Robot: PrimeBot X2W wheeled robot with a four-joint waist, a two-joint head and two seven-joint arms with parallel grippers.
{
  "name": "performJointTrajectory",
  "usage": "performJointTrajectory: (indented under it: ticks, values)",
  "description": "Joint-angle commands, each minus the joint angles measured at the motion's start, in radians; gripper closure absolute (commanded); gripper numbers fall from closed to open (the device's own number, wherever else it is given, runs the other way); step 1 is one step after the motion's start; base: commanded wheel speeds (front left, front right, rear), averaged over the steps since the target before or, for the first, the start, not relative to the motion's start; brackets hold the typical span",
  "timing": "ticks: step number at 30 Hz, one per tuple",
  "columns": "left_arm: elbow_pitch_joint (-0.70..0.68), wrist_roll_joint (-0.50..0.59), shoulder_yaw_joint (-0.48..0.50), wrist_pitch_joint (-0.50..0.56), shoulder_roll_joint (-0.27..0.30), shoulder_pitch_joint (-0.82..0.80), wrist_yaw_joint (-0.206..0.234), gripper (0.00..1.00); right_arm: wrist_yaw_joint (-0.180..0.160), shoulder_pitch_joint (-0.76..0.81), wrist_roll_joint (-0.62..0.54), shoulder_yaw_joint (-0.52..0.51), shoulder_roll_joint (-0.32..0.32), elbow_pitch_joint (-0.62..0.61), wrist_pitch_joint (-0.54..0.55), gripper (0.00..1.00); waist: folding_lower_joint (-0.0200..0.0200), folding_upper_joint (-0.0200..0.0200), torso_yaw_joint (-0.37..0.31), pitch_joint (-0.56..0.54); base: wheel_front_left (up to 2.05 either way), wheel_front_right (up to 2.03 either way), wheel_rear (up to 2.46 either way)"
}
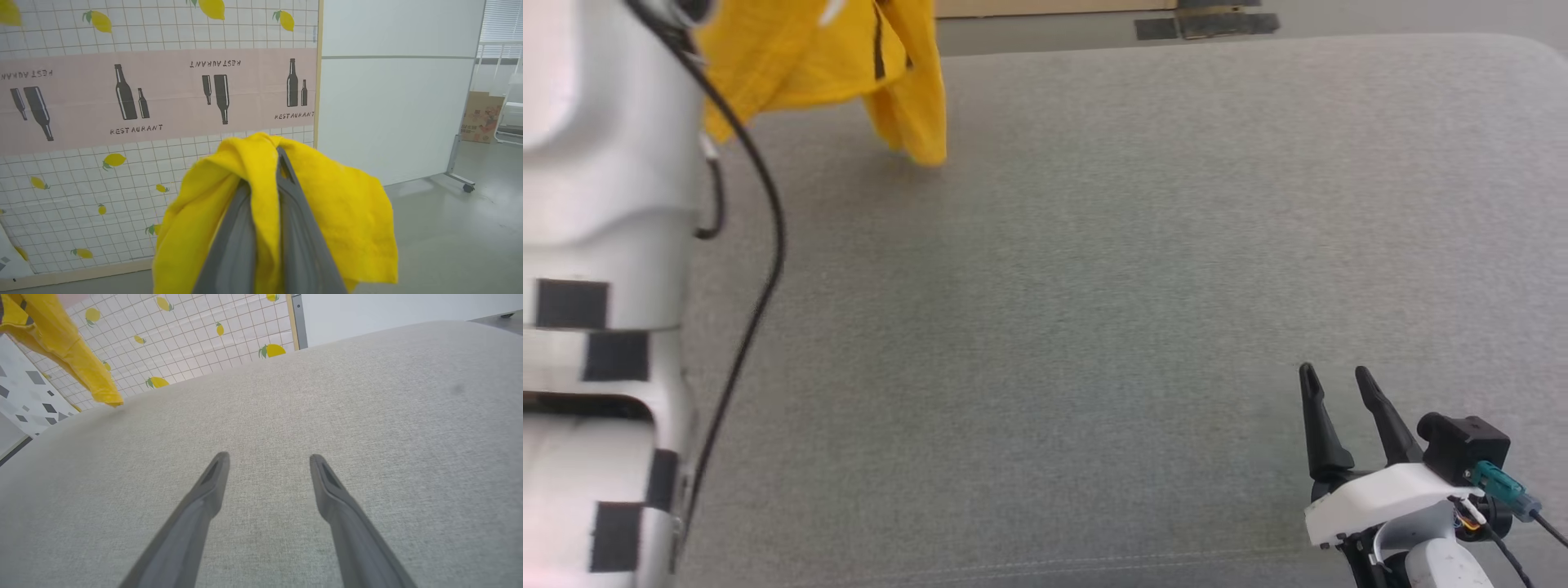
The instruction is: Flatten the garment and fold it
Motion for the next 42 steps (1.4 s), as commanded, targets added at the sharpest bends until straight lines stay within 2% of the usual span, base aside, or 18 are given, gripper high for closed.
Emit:
performJointTrajectory:
  ticks: [1, 7, 11, 15, 21, 26, 27, 28, 34, 42]
  values:
    - [0.006, 0.001, -0.014, -0.007, -0.020, 0.027, -0.009, 1.00, -0.002, -0.004, 0.003, -0.002, 0.000, 0.003, -0.010, 0.00, 0.0000, -0.0001, -0.034, -0.018, 0.00, 0.00, 0.00]
    - [0.046, -0.022, -0.074, -0.042, -0.109, 0.175, -0.023, 1.00, -0.002, 0.010, 0.002, -0.003, 0.000, 0.013, -0.014, 0.00, 0.0000, -0.0001, -0.051, -0.020, 0.00, 0.00, 0.00]
    - [0.096, -0.033, -0.113, -0.062, -0.141, 0.319, -0.025, 1.00, -0.002, 0.013, 0.000, -0.002, 0.000, 0.016, -0.015, 0.00, 0.0000, -0.0001, -0.064, -0.025, 0.00, 0.00, 0.00]
    - [0.175, -0.036, -0.150, -0.066, -0.161, 0.470, -0.006, 1.00, -0.002, 0.012, -0.001, -0.003, 0.000, 0.016, -0.015, 0.00, 0.0000, -0.0001, -0.074, -0.023, 0.00, 0.00, 0.00]
    - [0.319, -0.046, -0.202, 0.016, -0.177, 0.638, 0.021, 1.00, -0.002, 0.015, -0.002, -0.006, 0.000, 0.011, -0.015, 0.00, 0.0000, -0.0001, -0.078, -0.022, 0.00, 0.00, 0.00]
    - [0.357, -0.095, -0.196, 0.070, -0.190, 0.683, 0.022, 1.00, -0.002, 0.018, -0.006, -0.012, 0.000, 0.012, -0.014, 0.00, 0.0000, -0.0001, -0.071, -0.027, 0.00, 0.00, 0.00]
    - [0.352, -0.107, -0.189, 0.067, -0.192, 0.683, 0.023, 0.53, -0.002, 0.018, -0.005, -0.011, 0.000, 0.014, -0.014, 0.00, 0.0000, -0.0001, -0.069, -0.030, 0.00, 0.00, 0.00]
    - [0.345, -0.118, -0.183, 0.066, -0.193, 0.682, 0.024, 0.00, -0.002, 0.018, -0.005, -0.011, 0.000, 0.015, -0.014, 0.00, 0.0000, -0.0001, -0.068, -0.032, 0.00, 0.00, 0.00]
    - [0.250, -0.231, -0.091, 0.045, -0.198, 0.665, 0.019, 0.00, -0.002, 0.022, -0.002, -0.012, 0.000, 0.018, -0.013, 0.00, 0.0000, -0.0001, -0.056, -0.052, 0.00, 0.00, 0.00]
    - [0.031, -0.332, 0.076, -0.081, -0.146, 0.692, 0.056, 0.00, -0.002, 0.030, -0.011, -0.026, 0.000, 0.006, -0.005, 0.00, 0.0000, -0.0001, -0.034, -0.088, 0.00, 0.00, 0.00]
